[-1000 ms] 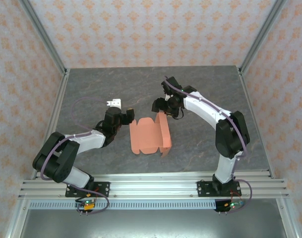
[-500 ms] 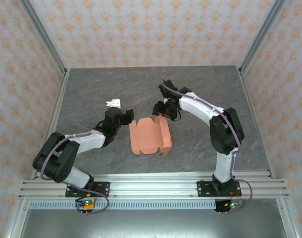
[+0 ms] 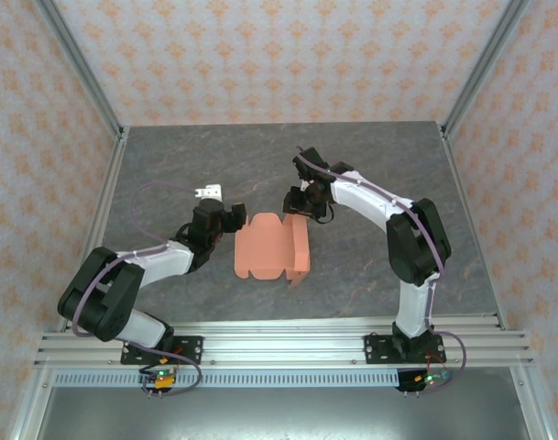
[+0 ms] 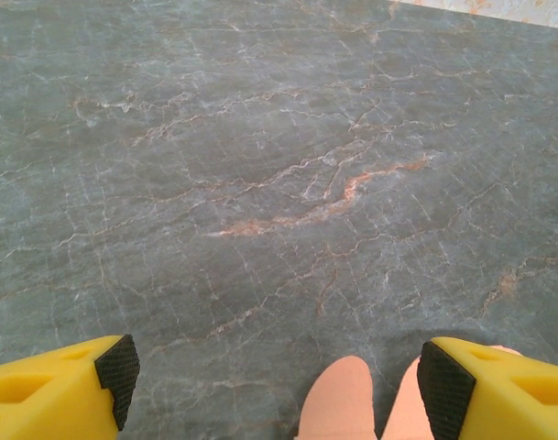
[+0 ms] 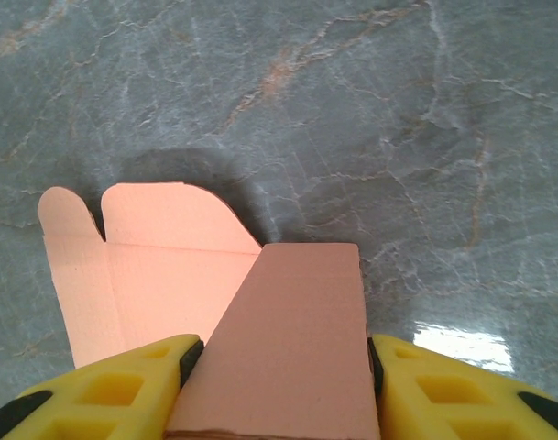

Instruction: Fold the paper box

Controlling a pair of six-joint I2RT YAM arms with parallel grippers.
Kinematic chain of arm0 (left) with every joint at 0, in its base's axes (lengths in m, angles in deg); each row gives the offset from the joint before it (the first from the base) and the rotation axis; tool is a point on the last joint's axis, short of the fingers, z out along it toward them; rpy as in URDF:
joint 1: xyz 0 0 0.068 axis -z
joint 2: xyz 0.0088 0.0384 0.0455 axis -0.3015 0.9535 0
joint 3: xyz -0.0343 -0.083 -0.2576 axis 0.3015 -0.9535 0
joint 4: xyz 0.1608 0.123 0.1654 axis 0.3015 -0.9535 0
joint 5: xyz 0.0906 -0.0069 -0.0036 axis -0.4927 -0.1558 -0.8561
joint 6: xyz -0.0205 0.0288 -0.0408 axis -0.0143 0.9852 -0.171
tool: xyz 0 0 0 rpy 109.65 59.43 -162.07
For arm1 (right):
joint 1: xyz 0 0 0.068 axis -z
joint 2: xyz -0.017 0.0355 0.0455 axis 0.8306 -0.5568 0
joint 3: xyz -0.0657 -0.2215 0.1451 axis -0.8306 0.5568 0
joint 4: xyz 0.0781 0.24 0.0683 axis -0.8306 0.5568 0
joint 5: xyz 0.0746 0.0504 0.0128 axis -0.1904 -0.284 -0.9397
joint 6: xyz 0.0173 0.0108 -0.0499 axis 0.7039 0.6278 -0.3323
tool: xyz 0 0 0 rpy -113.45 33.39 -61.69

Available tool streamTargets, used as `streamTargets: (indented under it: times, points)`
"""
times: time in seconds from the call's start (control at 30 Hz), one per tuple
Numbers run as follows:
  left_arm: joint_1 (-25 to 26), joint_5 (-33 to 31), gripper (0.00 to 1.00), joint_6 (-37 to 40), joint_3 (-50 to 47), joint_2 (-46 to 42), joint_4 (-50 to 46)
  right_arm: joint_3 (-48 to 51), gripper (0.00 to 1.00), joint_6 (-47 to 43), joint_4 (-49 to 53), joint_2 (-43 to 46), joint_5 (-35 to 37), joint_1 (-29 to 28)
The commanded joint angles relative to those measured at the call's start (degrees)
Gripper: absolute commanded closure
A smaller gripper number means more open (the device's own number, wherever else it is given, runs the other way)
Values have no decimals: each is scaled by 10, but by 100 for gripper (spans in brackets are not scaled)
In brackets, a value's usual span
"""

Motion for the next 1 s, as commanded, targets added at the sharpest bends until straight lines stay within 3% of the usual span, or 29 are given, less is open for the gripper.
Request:
streamTargets:
  times: [0.0,0.1,0.2,0.43,0.67,0.77,0.97]
  points:
    - [-4,7,17,-27,20,-52,-70,20,54,-32,-22,25,-28,-3]
    - [-5,26,16,-56,21,-100,-120,42,55,-54,-54,58,-53,-2]
    - [-10,47,1,-91,30,-140,-179,71,56,-76,-91,102,-57,-1]
    - [-25,114,0,-116,83,-197,-291,154,60,-55,-207,213,-55,31]
    - [-29,207,0,-116,40,-242,-253,269,60,61,-397,314,-73,76]
    - [-29,250,0,-136,25,-248,-222,272,60,77,-412,319,-95,81]
    - [-29,273,0,-97,43,-226,-240,272,60,75,-411,317,-131,82]
